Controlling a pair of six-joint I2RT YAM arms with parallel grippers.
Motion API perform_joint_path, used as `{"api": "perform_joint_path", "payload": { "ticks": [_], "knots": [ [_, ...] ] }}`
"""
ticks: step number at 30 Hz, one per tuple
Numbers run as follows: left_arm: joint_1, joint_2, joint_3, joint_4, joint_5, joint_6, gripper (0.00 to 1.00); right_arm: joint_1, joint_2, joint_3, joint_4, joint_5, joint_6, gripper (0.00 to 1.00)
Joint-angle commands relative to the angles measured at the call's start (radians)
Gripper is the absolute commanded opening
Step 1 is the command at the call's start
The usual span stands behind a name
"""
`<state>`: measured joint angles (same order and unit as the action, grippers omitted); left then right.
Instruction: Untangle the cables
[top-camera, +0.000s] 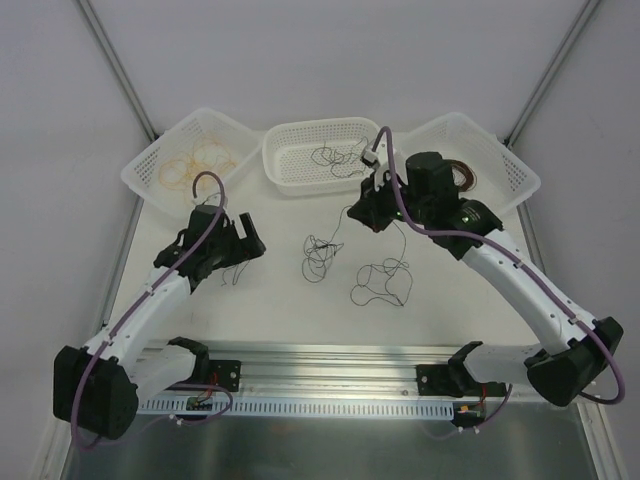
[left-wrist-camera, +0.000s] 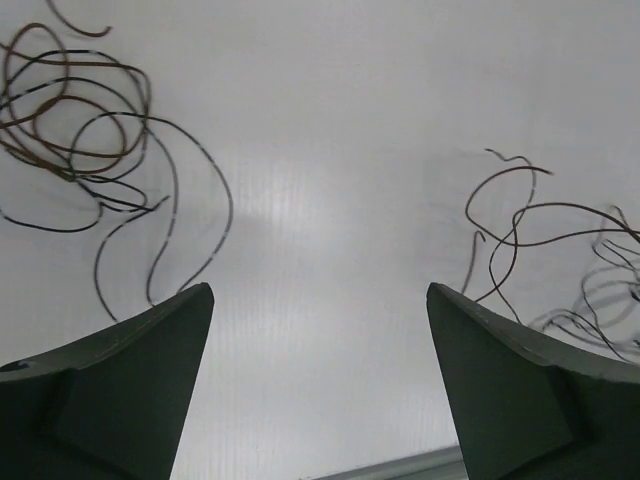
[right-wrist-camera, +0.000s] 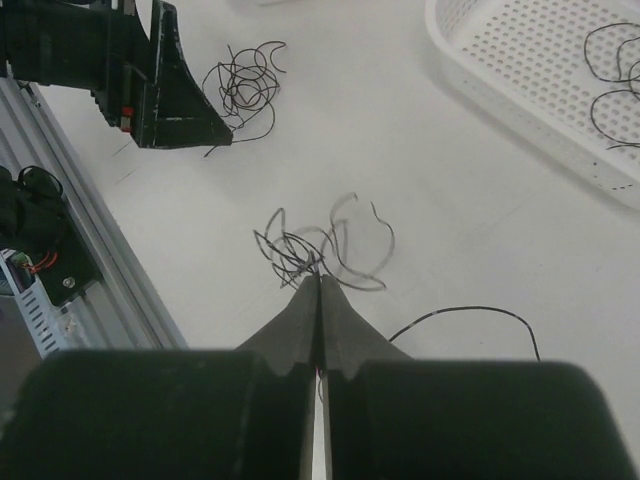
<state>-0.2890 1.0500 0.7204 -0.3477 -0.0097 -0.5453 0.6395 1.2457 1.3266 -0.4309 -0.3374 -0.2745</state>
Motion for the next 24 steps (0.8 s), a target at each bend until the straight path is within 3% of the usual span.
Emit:
{"api": "perform_joint_path", "payload": {
  "ticks": [1,6,12,18,24],
  "knots": [
    [-0.041,-0.09,-0.03,0.047,0.123,0.054,0.9,0.034,0.018,0.002,0.092,0.004,0.072,0.0],
    [-0.143,-0.22,-0.11,0.238,0.211,0.059,0.92,0.08,0.064,0.008,0.098,0.06,0.113,0.01],
    [-0.318,-0.271,-0.162,0.504,0.134,0.151,0.92,0.117,0.073,0.01,0.089,0.092,0.156,0.01],
    [-0.447,-0.173,-0.164,0.732,0.014,0.26,0.88,0.15,0.074,0.013,0.095,0.104,0.205,0.01],
    [-0.519,-0.027,-0.13,0.814,-0.171,0.32,0.77,0.184,0.074,0.032,0.098,0.094,0.216,0.01]
  ]
}}
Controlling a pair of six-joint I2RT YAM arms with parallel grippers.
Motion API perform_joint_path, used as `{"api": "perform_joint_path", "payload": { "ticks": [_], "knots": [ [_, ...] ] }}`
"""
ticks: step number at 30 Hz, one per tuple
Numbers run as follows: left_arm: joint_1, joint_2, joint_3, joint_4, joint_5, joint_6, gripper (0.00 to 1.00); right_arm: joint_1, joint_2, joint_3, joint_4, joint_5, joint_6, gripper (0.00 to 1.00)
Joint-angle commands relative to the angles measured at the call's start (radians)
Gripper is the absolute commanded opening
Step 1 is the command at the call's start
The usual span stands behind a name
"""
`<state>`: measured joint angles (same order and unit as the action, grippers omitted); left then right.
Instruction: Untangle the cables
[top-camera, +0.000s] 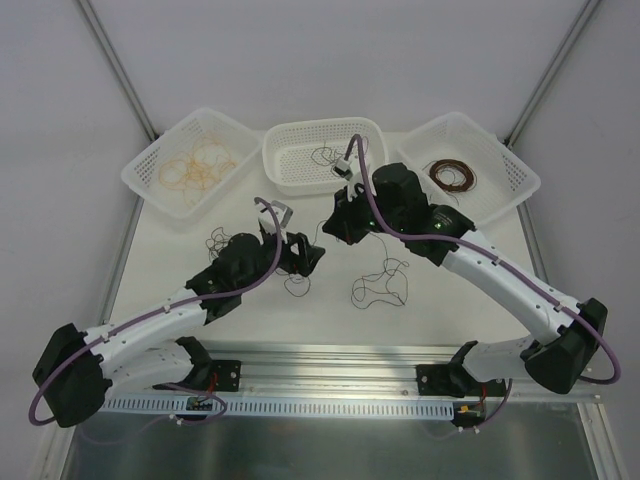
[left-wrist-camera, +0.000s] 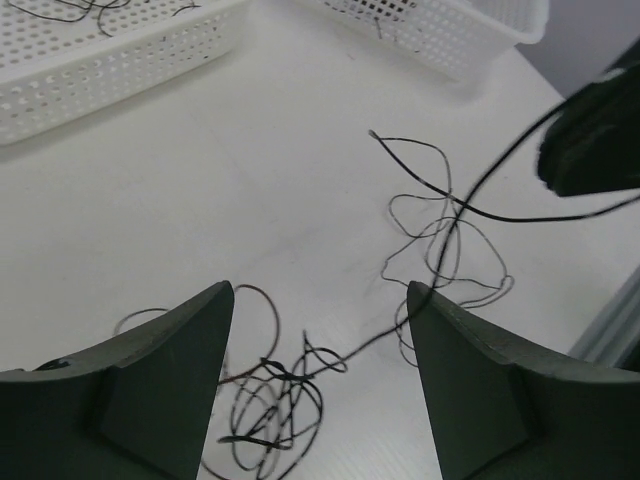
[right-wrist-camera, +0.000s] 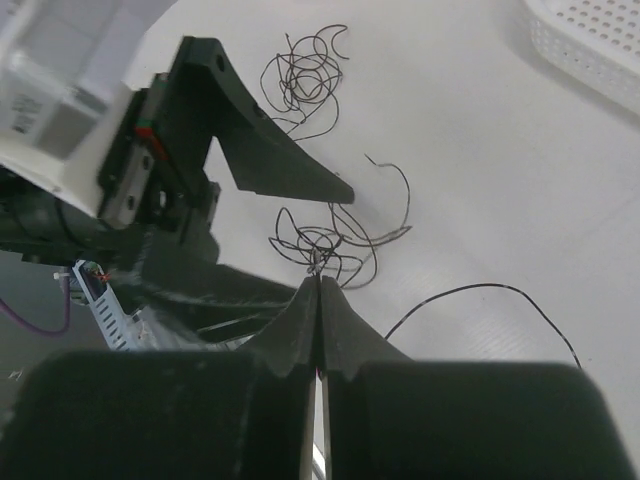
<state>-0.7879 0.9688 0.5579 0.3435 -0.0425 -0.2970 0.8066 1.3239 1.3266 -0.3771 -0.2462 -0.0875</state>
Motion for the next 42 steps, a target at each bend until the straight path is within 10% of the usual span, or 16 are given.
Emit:
{"api": "perform_joint_path", "payload": {
  "ticks": [1,12,34,42],
  "knots": [
    [-0.022,0.07,0.036,0.13,-0.155,0.073,0.69,0.02,-0.005,0.036,0.043,0.002,0.031,0.01],
    [-0.036,0.192,-0.019,0.063,-0.321,-0.088,0.1,0.005,-0.081,0.16,-0.09,0.097,-0.058,0.01],
    [0.324,0.242,-0.044,-0.297,-0.318,-0.379,0.0,-0.175,-0.308,0.306,-0.224,0.159,-0.118,0.01],
    [0.357,0.191,-0.003,-0.333,-0.151,-0.332,0.01,-0.193,-0.302,0.061,-0.148,0.202,-0.071,0.0]
  ]
}}
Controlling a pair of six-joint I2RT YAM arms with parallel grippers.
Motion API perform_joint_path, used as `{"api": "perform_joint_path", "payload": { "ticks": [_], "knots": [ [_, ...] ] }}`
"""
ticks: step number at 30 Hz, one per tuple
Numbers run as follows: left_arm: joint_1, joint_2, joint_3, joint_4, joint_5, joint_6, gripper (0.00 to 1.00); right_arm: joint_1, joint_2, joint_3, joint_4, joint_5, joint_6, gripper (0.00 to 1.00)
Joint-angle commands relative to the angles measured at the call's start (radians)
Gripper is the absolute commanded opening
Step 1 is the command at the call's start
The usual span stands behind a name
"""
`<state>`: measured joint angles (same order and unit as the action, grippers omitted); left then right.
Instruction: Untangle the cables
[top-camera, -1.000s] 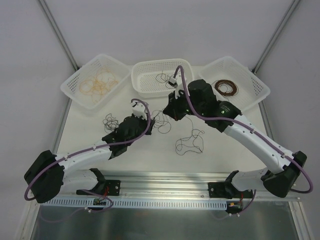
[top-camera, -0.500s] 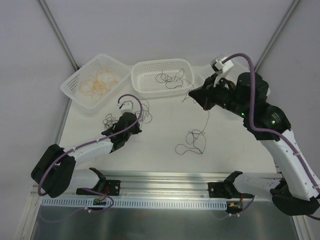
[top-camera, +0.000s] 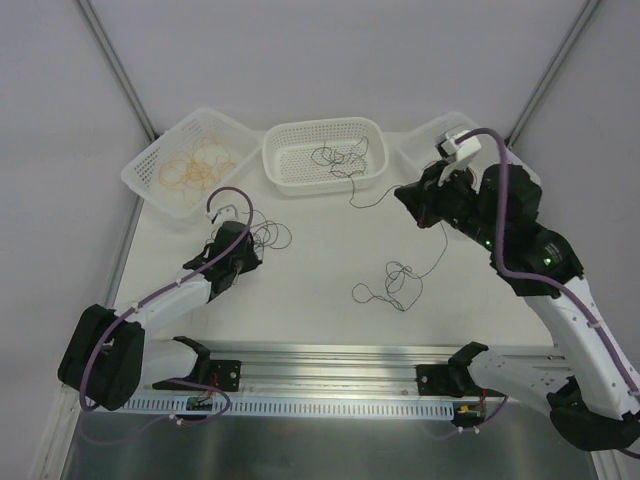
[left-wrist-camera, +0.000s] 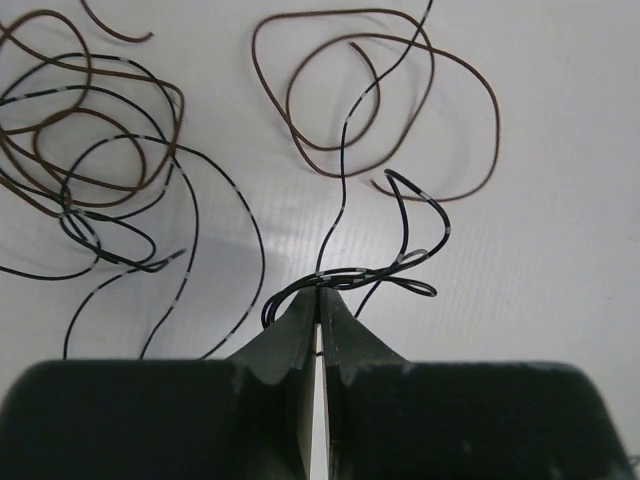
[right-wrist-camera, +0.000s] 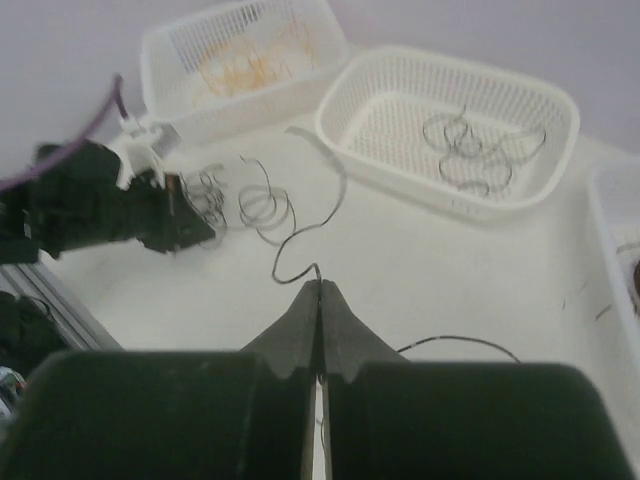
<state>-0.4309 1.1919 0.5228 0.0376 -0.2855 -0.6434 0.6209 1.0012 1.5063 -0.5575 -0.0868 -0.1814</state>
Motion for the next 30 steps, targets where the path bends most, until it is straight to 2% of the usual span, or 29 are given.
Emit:
{"api": "perform_joint_path", "payload": {
  "ticks": [1,6,9,11,14,15,16,17,20,23,25,30],
  "knots": [
    [0.001,-0.037,0.043,-0.033,0.133,0.021,0.02,-0.007,0.034,-0.153,0.04,0.05,0.033,0.01],
    [0.0,-0.072,0.063,-0.099,0.252,0.062,0.06,-0.007,0.071,-0.416,0.105,0.079,0.104,0.02],
    [-0.002,-0.101,0.065,-0.14,0.308,0.076,0.07,-0.007,0.096,-0.513,0.136,0.079,0.15,0.06],
    [0.0,-0.123,0.062,-0.165,0.33,0.083,0.12,-0.007,0.117,-0.601,0.149,0.079,0.169,0.1],
    [-0.002,-0.14,0.062,-0.198,0.39,0.099,0.22,-0.007,0.135,-0.695,0.168,0.108,0.214,0.28],
    [0.0,-0.144,0.063,-0.208,0.414,0.103,0.26,-0.007,0.143,-0.711,0.174,0.11,0.22,0.43],
    [0.0,-0.155,0.068,-0.215,0.428,0.114,0.29,-0.006,0.145,-0.73,0.177,0.111,0.229,0.51],
    [0.0,-0.163,0.071,-0.238,0.436,0.119,0.37,-0.007,0.146,-0.753,0.177,0.114,0.229,0.64],
    [0.0,-0.198,0.089,-0.283,0.453,0.139,0.48,-0.006,0.157,-0.765,0.162,0.116,0.214,0.82],
    [0.0,-0.225,0.131,-0.327,0.47,0.165,0.54,-0.004,0.177,-0.758,0.137,0.114,0.188,0.9],
    [0.001,-0.245,0.164,-0.37,0.474,0.183,0.63,-0.006,0.197,-0.752,0.127,0.098,0.186,0.95],
    [0.0,-0.267,0.236,-0.453,0.465,0.235,0.79,0.013,0.238,-0.742,0.149,0.05,0.186,0.97]
  ]
}}
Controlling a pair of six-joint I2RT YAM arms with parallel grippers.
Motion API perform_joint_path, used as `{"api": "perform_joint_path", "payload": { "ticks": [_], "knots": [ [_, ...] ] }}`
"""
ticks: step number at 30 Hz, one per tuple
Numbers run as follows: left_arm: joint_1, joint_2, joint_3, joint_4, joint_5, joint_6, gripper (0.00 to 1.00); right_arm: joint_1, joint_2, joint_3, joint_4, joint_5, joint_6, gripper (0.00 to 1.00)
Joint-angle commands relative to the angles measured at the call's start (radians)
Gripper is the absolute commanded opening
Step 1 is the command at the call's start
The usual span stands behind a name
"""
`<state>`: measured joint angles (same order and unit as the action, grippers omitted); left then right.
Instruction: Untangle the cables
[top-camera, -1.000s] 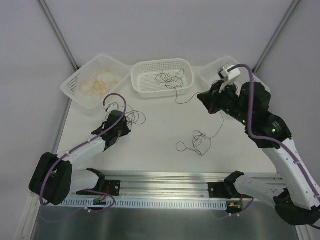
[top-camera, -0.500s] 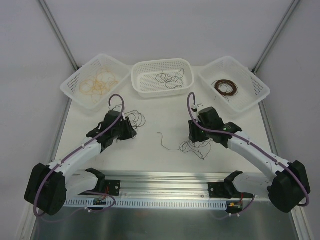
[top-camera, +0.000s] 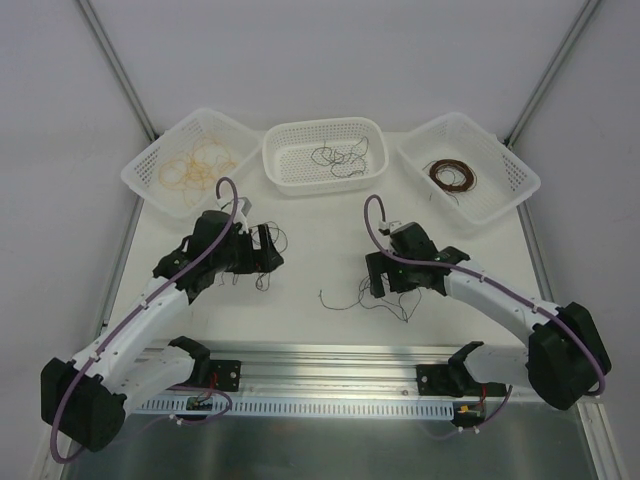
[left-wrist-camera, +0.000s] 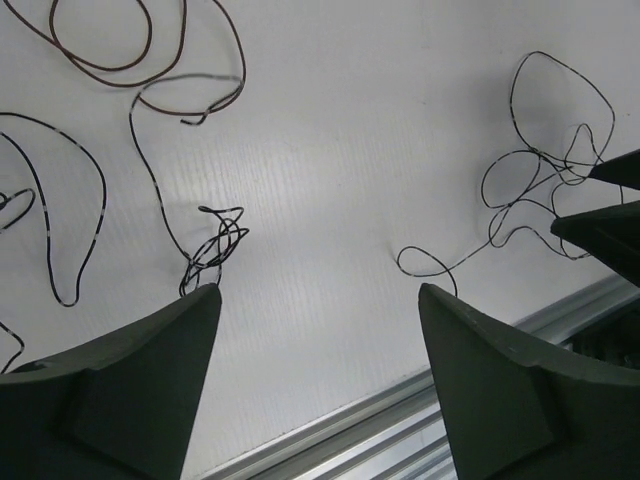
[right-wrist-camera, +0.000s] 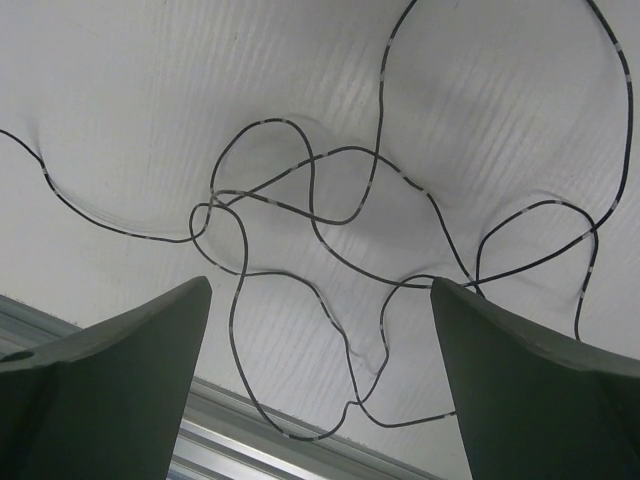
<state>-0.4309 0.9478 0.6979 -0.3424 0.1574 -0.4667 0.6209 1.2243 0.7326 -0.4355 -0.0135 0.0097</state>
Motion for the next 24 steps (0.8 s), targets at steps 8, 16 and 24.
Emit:
{"api": "perform_joint_path", "payload": {
  "ticks": [8,16,24],
  "knots": [
    [0.001,-0.02,0.181,-0.155,-0.019,0.164,0.9,0.023,-0.023,0.077,0.037,0.052,0.113,0.96],
    [0.0,0.008,0.213,-0.165,-0.117,0.236,0.92,0.095,-0.074,0.114,0.004,0.191,0.303,1.0],
    [0.0,0.025,0.201,-0.17,-0.245,0.292,0.94,0.145,0.138,0.154,0.024,0.357,0.339,0.99]
  ]
}}
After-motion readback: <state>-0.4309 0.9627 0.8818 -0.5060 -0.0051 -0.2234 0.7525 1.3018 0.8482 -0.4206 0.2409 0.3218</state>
